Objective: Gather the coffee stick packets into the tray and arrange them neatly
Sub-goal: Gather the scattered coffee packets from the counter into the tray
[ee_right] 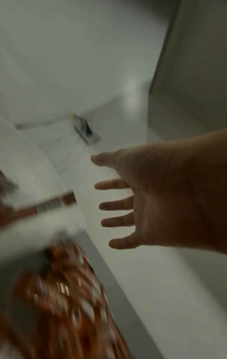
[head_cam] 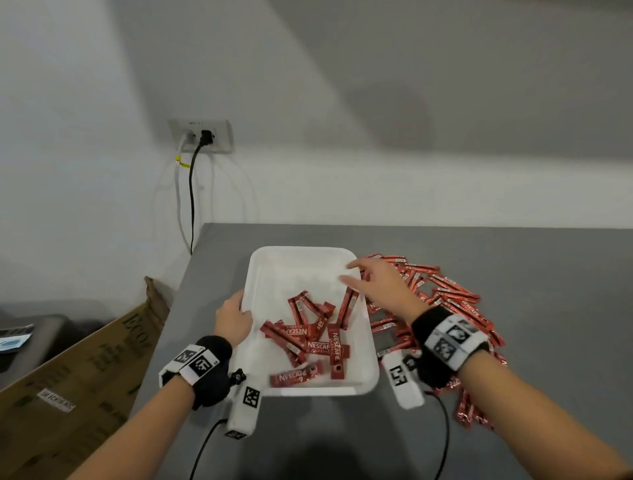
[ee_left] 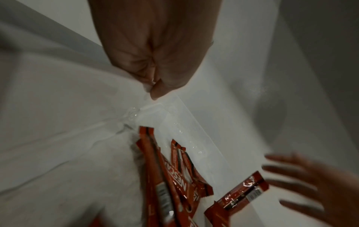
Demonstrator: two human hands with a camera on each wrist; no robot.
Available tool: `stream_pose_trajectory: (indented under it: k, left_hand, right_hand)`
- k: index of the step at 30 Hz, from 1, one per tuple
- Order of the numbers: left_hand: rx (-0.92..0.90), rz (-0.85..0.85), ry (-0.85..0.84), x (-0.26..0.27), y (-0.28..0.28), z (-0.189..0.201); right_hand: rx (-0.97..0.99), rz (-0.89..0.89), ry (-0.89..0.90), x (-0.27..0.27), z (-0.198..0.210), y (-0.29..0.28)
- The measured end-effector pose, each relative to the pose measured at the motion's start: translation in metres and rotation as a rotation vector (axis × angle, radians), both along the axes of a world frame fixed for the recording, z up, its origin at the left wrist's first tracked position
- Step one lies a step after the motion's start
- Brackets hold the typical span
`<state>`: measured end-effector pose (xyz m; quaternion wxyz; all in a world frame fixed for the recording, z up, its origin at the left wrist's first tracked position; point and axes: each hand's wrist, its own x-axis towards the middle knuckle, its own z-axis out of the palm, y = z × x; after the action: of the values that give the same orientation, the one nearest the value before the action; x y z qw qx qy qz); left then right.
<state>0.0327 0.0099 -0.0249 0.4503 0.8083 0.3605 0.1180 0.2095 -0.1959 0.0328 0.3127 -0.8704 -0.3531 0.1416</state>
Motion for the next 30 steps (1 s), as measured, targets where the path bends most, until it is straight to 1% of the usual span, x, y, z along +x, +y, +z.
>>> stream_pose_trajectory:
  k: [2, 4, 5, 7, 11, 14, 16, 17, 19, 21, 25, 28, 30]
  left_hand:
    - [0.004, 0.002, -0.007, 0.0, -0.001, 0.002]
    - [0.001, 0.005, -0.007, 0.001, -0.003, 0.004]
    - [-0.006, 0.003, -0.007, 0.001, -0.003, 0.004]
    - [-0.028, 0.005, -0.012, 0.002, -0.002, 0.003]
    - [-0.052, 0.007, -0.001, 0.003, 0.0, 0.0]
    - [-0.052, 0.003, -0.001, 0.004, 0.002, 0.0]
    - [-0.061, 0.002, -0.007, 0.005, 0.005, -0.004]
    - [-0.071, 0.006, -0.008, 0.006, 0.007, -0.006]
    - [-0.093, 0.012, -0.019, 0.007, 0.008, -0.009]
    - [-0.092, 0.008, -0.019, 0.007, 0.009, -0.011]
    - [-0.084, 0.014, -0.017, 0.008, 0.009, -0.012]
    - [-0.074, 0.016, -0.016, 0.008, 0.009, -0.012]
    - [-0.084, 0.016, -0.011, 0.006, 0.007, -0.01]
  right_hand:
    - [-0.034, -0.16, -0.054, 0.032, -0.013, -0.032]
    - [-0.214, -0.29, -0.048, 0.053, -0.033, -0.054]
    - [-0.299, -0.319, -0.033, 0.058, -0.044, -0.06]
    - [-0.408, -0.318, -0.034, 0.061, -0.06, -0.059]
    - [-0.476, -0.329, -0.019, 0.063, -0.074, -0.045]
    - [-0.551, -0.258, -0.013, 0.066, -0.082, -0.031]
    - [-0.605, -0.201, -0.06, 0.062, -0.085, -0.024]
    - [-0.613, -0.191, -0.099, 0.059, -0.085, -0.022]
    - [-0.563, -0.203, -0.149, 0.057, -0.085, -0.02]
    - [-0.5, -0.186, -0.14, 0.058, -0.086, -0.02]
    - [-0.434, -0.113, -0.147, 0.057, -0.085, -0.02]
    - [-0.339, -0.136, -0.164, 0.05, -0.087, -0.021]
    - [-0.312, -0.149, -0.182, 0.046, -0.086, -0.022]
